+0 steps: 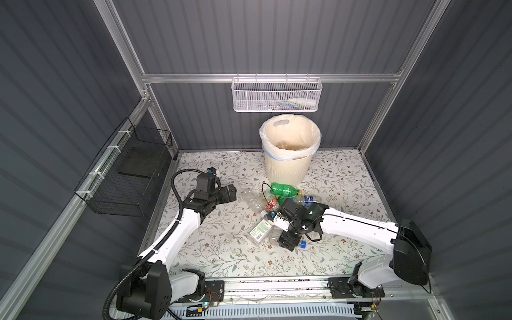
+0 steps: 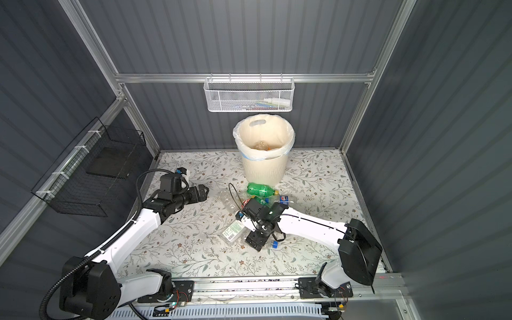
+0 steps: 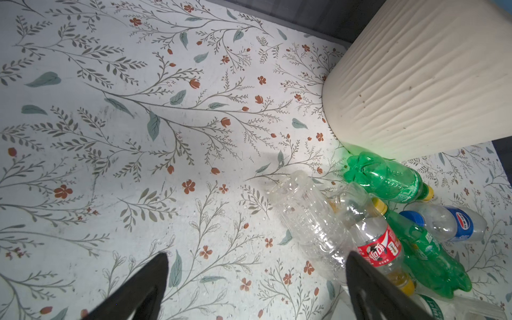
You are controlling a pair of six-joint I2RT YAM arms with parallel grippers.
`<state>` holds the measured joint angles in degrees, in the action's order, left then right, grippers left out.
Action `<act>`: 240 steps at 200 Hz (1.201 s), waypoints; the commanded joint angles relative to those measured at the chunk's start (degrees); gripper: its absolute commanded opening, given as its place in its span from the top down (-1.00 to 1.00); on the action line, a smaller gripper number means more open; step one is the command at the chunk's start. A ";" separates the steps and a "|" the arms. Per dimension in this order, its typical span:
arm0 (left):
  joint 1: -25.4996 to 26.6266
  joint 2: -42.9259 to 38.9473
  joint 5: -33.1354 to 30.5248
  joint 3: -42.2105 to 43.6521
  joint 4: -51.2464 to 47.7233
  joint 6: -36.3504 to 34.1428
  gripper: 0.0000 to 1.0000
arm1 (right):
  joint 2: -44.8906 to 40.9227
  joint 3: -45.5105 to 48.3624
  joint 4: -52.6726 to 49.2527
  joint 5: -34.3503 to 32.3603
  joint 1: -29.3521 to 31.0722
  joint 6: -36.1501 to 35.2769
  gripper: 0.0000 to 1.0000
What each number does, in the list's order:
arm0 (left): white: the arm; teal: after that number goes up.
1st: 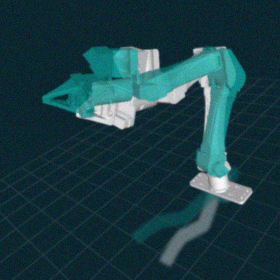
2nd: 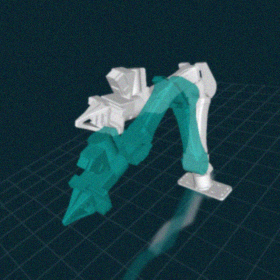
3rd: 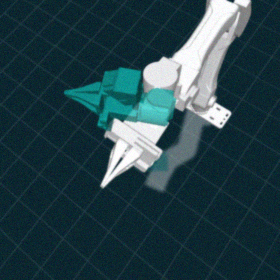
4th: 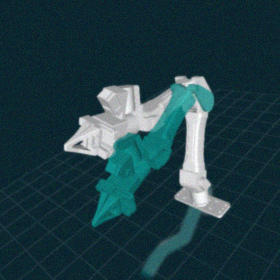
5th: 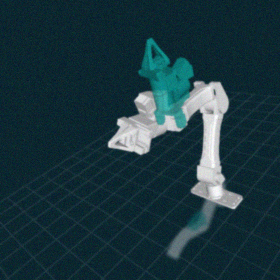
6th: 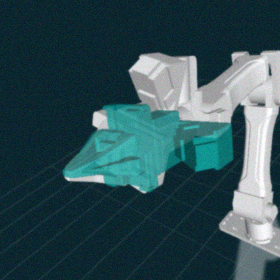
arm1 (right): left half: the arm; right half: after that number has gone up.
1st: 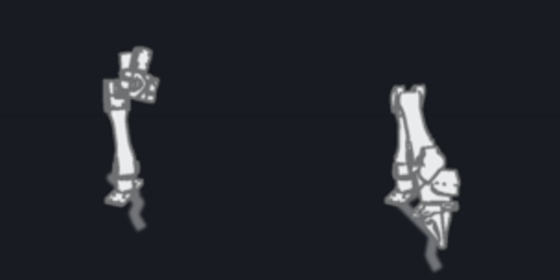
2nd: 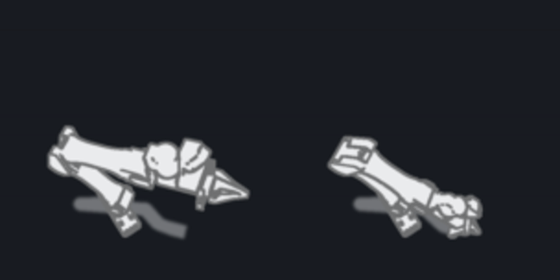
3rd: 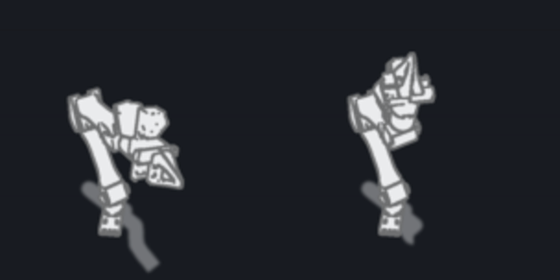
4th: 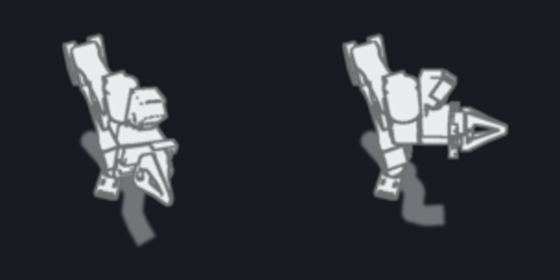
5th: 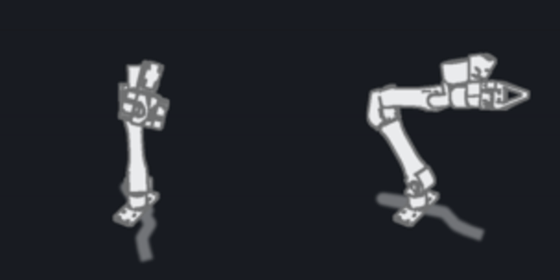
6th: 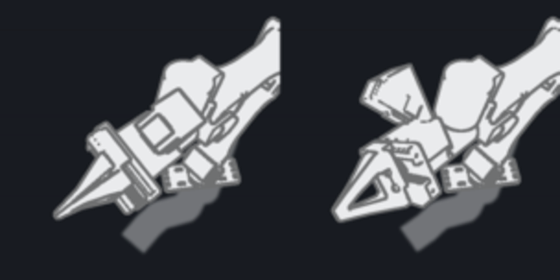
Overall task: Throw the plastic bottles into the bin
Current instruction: 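Withdraw the left arm while the right gripper reaches into the bottle pile, then close the right gripper on a clear bottle and lift it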
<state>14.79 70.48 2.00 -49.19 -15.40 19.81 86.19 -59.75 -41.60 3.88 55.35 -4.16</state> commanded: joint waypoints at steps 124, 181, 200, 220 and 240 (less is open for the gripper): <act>-0.46 0.34 -0.46 1.81 1.60 1.81 -0.99 | 7.99 2.24 3.55 -2.85 3.42 0.47 -0.54; -0.46 1.26 -0.07 1.95 2.00 2.07 -0.99 | 9.44 3.65 4.49 -4.07 3.97 0.91 -0.53; -0.46 1.41 0.11 1.99 2.13 2.23 -0.99 | 9.36 3.67 4.16 -4.15 4.06 0.96 -0.45; -0.46 1.61 0.19 2.06 2.25 2.25 -0.99 | 8.41 4.01 4.50 -3.89 4.06 1.00 -0.30; -0.46 1.76 0.20 2.09 2.37 2.34 -0.99 | 7.06 4.54 5.12 -3.80 4.06 1.24 -0.19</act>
<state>14.79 71.70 1.48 -47.70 -13.67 21.52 95.18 -56.42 -36.75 0.40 59.05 -3.46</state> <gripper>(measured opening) 0.996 0.626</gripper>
